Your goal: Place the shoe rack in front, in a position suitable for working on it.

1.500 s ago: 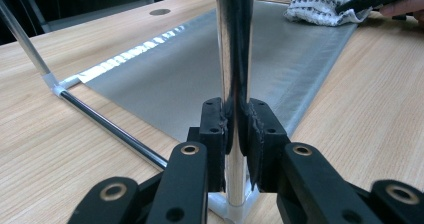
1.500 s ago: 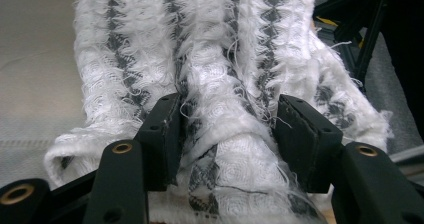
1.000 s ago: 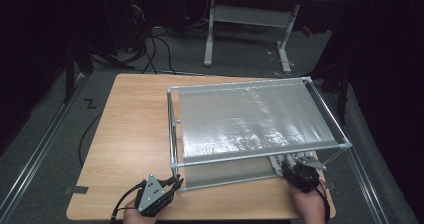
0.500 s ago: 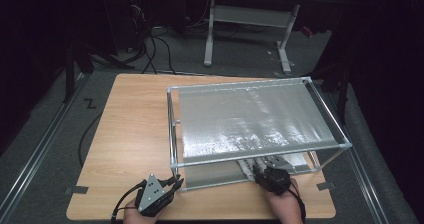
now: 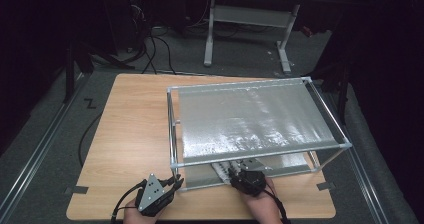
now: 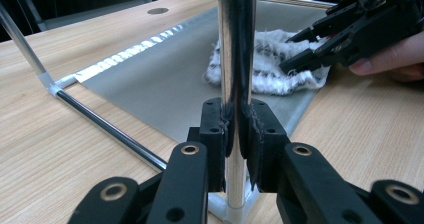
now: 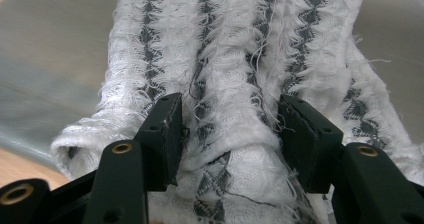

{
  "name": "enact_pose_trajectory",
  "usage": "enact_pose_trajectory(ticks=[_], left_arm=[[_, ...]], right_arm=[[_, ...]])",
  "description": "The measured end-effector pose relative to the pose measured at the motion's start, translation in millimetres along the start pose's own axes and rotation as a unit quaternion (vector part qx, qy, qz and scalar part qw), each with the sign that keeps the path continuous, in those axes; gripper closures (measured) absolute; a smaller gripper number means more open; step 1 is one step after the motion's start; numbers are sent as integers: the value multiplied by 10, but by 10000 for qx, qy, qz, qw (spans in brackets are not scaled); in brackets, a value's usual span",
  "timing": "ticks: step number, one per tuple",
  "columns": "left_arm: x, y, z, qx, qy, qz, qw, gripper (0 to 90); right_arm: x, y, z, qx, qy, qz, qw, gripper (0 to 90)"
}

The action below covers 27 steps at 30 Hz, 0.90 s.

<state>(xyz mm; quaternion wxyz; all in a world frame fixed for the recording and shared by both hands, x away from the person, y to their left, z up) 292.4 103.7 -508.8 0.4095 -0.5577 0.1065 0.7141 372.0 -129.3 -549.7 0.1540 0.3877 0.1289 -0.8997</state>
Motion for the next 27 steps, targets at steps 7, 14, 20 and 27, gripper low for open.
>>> enact_pose_trajectory(ticks=[7,14,20,27], left_arm=[[0,1,-2,0,10,22,10000,793],[1,1,-5,-3,19,36,10000,793],[2,1,-8,-15,19,32,10000,795],[3,2,-6,-27,10,23,10000,795]], right_arm=[[-7,-336,-63,-284,-23,209,9994,453],[-9,-701,-129,-485,-27,492,9976,456],[8,-1046,-136,-928,-89,609,9938,449],[24,-1247,-137,-1229,-88,655,9902,416]])
Point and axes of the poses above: each handheld gripper's, and its own axes: z roughly backward along the jaws, x roughly out of its underside, y roughly to its right, the point moved 7 cm from there along -z, roughly forward along the jaws, and after that the axes turned 15 degrees about -z, right-handed, at the moved point
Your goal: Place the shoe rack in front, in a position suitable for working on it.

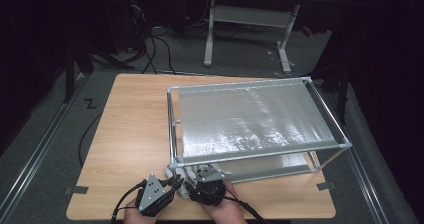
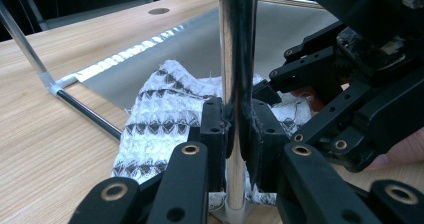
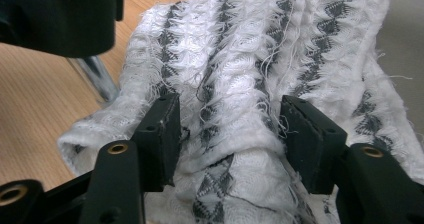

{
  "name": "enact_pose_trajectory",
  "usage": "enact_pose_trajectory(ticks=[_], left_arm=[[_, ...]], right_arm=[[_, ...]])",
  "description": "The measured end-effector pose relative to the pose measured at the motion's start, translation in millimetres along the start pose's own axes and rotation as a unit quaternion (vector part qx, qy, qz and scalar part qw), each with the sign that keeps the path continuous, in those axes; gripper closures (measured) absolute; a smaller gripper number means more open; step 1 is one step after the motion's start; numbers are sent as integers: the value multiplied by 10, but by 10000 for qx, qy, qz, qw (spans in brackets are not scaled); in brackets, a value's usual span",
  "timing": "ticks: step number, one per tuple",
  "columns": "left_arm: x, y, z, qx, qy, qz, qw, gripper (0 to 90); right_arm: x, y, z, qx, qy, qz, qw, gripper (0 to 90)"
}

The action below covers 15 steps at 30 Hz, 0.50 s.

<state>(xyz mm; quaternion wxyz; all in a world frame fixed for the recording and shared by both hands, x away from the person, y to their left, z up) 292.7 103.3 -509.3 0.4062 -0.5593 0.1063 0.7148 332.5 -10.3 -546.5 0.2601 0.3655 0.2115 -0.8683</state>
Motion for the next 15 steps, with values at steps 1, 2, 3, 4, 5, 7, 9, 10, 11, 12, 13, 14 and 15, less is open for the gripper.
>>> enact_pose_trajectory(ticks=[1,2,3,4,5,7,9,10,11,12,13,14,15], left_arm=[[0,0,0,0,1,2,10000,795],[0,0,0,1,2,-1,10000,795],[1,0,-1,4,5,-1,10000,795],[0,0,-1,5,7,1,10000,795],[0,0,-1,4,5,1,10000,794],[0,1,-1,1,4,3,10000,795],[0,1,-1,6,2,-3,10000,794],[0,3,-1,5,3,-5,10000,794],[0,3,-1,3,0,-20,10000,794],[0,3,-1,3,-5,-30,10000,793],[0,3,-1,1,-4,-32,10000,793],[0,3,-2,-1,-2,-38,10000,793],[0,3,-2,-2,-2,-42,10000,792]], right_arm=[[-2,-1,-1,9,10,5,10000,407],[-5,5,-3,23,22,14,10000,388],[-6,15,-4,37,17,-2,10000,368],[-8,26,-10,39,16,-36,10000,345],[-8,36,-14,32,-2,-89,10000,330],[-9,54,-31,-71,-23,-174,9998,328],[-4,73,-37,-151,-59,-277,9995,335],[0,80,-37,-191,-70,-277,9994,344],[7,75,-29,-213,-121,-338,9991,360],[0,86,-33,-213,-93,-253,9994,399],[1,78,-26,-218,-104,-175,9996,457],[2,67,-23,-241,-105,-147,9995,490],[2,60,-22,-266,-95,-85,9996,528]])
Point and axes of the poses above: each handheld gripper's, and its own axes: z roughly backward along the jaws, x roughly out of its underside, y roughly to its right, the point moved 7 cm from there along -z, roughly forward along the jaws, and after that the axes turned 15 degrees about -z, right-handed, at the moved point
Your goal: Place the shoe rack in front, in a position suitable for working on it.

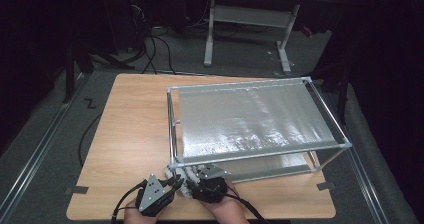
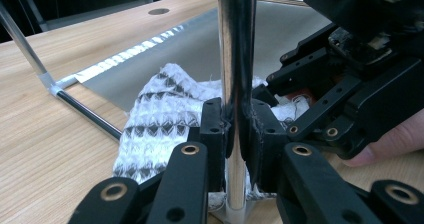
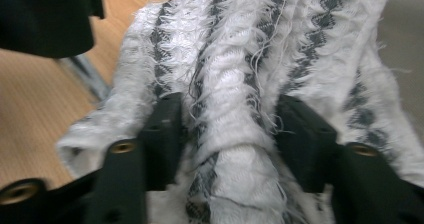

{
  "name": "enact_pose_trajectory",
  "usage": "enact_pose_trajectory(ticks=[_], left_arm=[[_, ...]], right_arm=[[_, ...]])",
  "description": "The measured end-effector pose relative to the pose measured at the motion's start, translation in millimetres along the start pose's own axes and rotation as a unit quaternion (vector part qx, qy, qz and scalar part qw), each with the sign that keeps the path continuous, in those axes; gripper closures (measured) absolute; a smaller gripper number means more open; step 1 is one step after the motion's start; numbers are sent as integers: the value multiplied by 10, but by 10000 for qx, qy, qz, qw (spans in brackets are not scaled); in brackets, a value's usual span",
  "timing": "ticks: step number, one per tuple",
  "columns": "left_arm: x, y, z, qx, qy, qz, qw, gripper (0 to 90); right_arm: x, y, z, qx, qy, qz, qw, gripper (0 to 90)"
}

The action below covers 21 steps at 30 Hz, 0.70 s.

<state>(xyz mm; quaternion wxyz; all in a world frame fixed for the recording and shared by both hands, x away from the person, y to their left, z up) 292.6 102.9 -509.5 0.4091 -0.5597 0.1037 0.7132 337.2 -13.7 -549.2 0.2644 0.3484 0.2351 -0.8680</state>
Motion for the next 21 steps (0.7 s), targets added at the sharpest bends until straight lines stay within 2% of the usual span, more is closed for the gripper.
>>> enact_pose_trajectory(ticks=[1,4,8,11,13,16,21], left_arm=[[0,0,-1,0,2,2,10000,792],[5,7,-10,-1,-24,-13,10000,787],[7,11,-21,29,-26,43,10000,781],[13,15,-28,63,-36,75,9999,777],[13,14,-25,81,-29,64,9999,768],[9,-3,-13,129,51,85,9999,750],[11,-34,-5,201,123,150,9996,620]], right_arm=[[5,-10,4,-1,-10,-17,10000,567],[18,-24,12,49,33,267,9996,695],[16,-33,14,24,-11,456,9990,767],[9,-30,21,19,43,487,9988,788],[-13,-14,54,62,177,555,9983,792],[-67,20,150,72,398,518,9978,792],[-88,132,346,243,639,398,9969,792]])
Point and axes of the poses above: each handheld gripper's, and its own axes: z roughly backward along the jaws, x roughly out of its underside, y roughly to its right, the point moved 7 cm from there along -z, roughly forward along the jaws, and after that the axes turned 15 degrees about -z, right-handed, at the moved point
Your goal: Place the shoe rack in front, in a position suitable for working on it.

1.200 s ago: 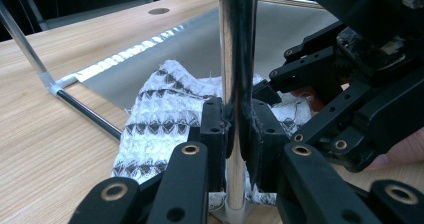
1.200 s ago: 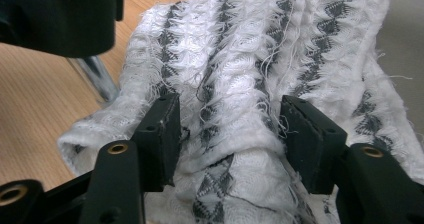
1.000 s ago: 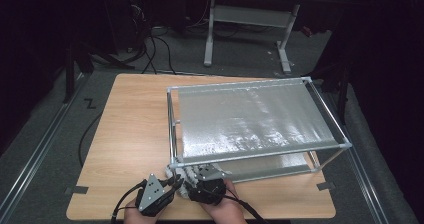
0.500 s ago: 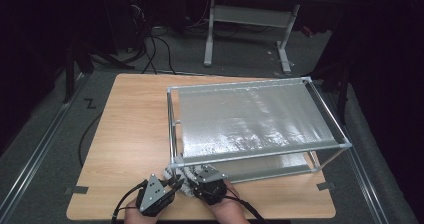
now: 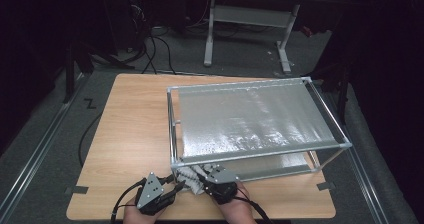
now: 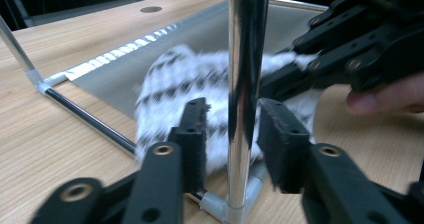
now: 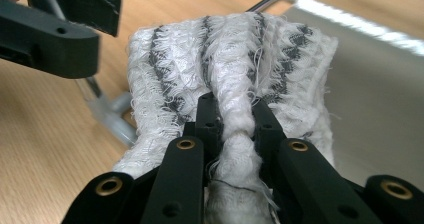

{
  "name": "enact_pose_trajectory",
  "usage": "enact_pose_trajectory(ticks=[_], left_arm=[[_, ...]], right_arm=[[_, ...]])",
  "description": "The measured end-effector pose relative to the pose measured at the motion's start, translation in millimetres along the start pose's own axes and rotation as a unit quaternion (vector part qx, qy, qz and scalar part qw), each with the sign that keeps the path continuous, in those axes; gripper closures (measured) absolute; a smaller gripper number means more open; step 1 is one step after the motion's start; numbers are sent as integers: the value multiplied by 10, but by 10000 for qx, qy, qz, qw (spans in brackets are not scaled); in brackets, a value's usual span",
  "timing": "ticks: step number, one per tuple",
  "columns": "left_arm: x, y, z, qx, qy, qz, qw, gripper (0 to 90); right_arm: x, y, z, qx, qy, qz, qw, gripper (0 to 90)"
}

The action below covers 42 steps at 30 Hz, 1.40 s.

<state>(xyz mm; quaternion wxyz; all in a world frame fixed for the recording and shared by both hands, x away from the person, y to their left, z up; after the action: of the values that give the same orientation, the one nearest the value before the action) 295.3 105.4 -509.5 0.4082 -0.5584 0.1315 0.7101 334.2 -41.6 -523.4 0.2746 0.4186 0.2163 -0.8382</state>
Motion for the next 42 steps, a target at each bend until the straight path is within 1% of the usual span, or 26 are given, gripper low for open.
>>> enact_pose_trajectory(ticks=[1,2,4,8,10,11,12,14,15,18,20,22,23,24,26,31,36,38,39,42], left_arm=[[-3,-10,6,-39,5,-14,10000,588],[-7,-25,14,-51,12,-41,10000,562],[-8,-37,8,-28,40,-2,10000,496],[2,-74,-9,87,46,68,9999,373],[9,-93,-24,76,34,88,9999,320],[8,-114,-37,49,46,37,10000,293],[13,-108,-44,93,16,102,9999,273],[9,-121,-76,108,20,137,9998,224],[6,-125,-86,115,24,132,9998,200],[-8,-142,-127,96,44,123,9999,159],[-22,-176,-134,60,96,113,9999,153],[-27,-218,-135,35,155,180,9997,153],[-28,-252,-142,23,187,243,9995,152],[-30,-265,-147,27,201,271,9994,152],[-40,-278,-163,50,225,312,9992,151],[-91,-258,-223,84,256,200,9994,151],[-124,-242,-280,128,268,135,9995,152],[-133,-241,-294,133,276,116,9995,153],[-139,-240,-304,147,288,116,9994,153],[-140,-230,-328,190,282,112,9994,154]], right_arm=[[-9,39,51,38,108,75,9999,792],[-10,63,87,77,144,70,9998,792],[-22,131,197,151,279,28,9995,792],[-43,239,423,345,506,61,9981,792],[-49,303,546,444,624,12,9971,791],[-53,353,620,522,704,-3,9961,791],[-53,385,665,567,746,-46,9956,791],[-46,476,779,685,834,-144,9941,791],[-38,532,848,767,898,-202,9928,791],[-19,636,988,897,1005,-328,9903,791],[-18,698,1088,1003,1103,-420,9879,791],[-29,739,1182,1074,1221,-498,9854,792],[-31,746,1215,1093,1255,-533,9846,792],[-32,751,1275,1121,1315,-537,9835,792],[-34,742,1343,1162,1384,-509,9822,792],[-49,671,1515,1266,1575,-401,9785,792],[-64,623,1671,1334,1742,-385,9749,792],[-77,615,1748,1369,1838,-398,9726,792],[-81,614,1767,1375,1857,-397,9721,792],[-129,615,1893,1451,2042,-377,9674,791]])
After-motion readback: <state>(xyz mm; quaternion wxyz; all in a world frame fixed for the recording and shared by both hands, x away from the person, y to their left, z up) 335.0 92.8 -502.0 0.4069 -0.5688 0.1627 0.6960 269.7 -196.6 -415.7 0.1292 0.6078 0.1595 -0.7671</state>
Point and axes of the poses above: each handheld gripper's, and its own axes: z roughly backward along the jaws, x roughly out of its underside, y roughly to its right, the point moved 7 cm from there along -z, roughly forward along the jaws, and after that the axes turned 15 degrees about -z, right-handed, at the moved point
